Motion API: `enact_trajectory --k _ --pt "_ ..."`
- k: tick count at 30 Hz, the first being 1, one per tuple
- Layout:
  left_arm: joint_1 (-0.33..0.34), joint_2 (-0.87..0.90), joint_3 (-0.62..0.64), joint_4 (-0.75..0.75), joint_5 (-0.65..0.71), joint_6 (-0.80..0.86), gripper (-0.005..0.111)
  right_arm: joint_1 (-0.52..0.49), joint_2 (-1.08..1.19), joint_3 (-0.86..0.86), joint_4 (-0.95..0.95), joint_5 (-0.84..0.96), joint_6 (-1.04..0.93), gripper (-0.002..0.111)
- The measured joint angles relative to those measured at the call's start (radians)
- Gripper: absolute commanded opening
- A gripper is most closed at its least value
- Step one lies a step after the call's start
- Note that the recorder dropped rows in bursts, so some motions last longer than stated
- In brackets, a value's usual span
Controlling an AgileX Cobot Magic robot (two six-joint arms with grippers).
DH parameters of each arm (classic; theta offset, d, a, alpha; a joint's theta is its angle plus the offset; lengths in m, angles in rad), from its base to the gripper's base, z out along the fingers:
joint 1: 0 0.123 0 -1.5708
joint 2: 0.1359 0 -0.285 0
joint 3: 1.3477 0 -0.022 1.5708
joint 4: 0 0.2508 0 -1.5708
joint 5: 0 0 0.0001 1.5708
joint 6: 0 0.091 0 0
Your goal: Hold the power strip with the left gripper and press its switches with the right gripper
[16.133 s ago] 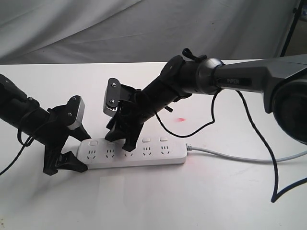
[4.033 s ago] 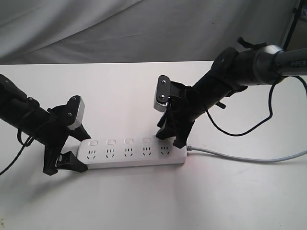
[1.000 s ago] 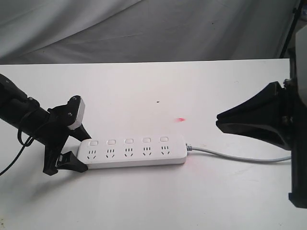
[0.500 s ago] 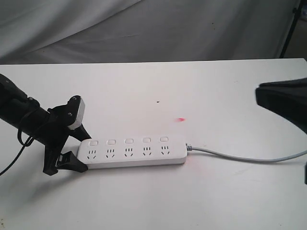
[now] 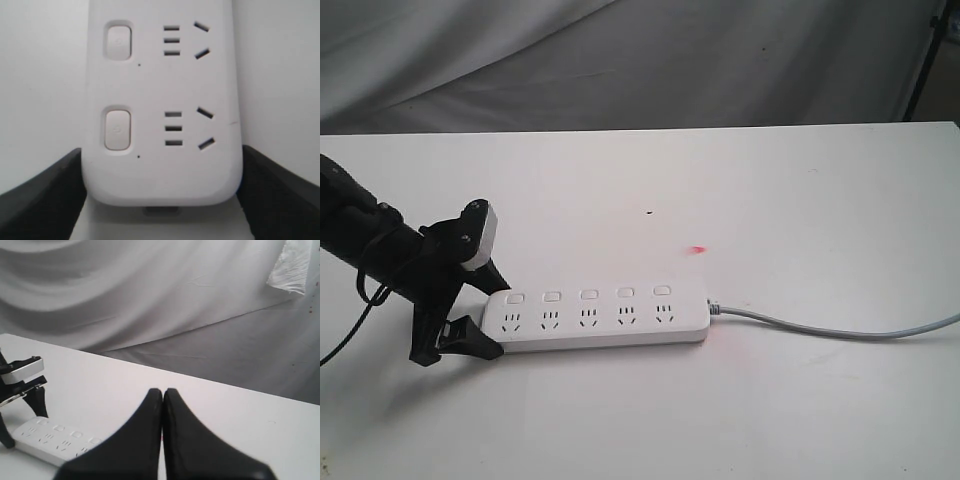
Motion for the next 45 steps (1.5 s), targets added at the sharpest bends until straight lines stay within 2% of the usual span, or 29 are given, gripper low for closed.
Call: enact_trajectory --k 6,9,15,18,23,45 --pt "0.000 0.000 0.000 0.000 0.000 0.000 0.072 0.000 0.000 0.014 -0.004 -0.047 0.000 0.000" --pt "0.000 0.000 0.000 0.000 0.000 0.000 0.072 0.000 0.000 0.015 -0.096 -0.045 0.047 0.000" --pt "0.000 0.000 0.000 0.000 0.000 0.000 0.072 0.000 -0.001 0.072 -0.489 -0.117 0.454 0.000" --pt "0.000 0.000 0.000 0.000 0.000 0.000 0.072 0.000 -0.001 0.125 -0.577 -0.182 0.541 0.000" --pt "0.000 0.000 0.000 0.000 0.000 0.000 0.072 0.000 -0.001 0.176 -0.606 -0.221 0.574 0.000" --pt "0.000 0.000 0.000 0.000 0.000 0.000 0.072 0.000 -0.001 0.177 -0.610 -0.171 0.580 0.000"
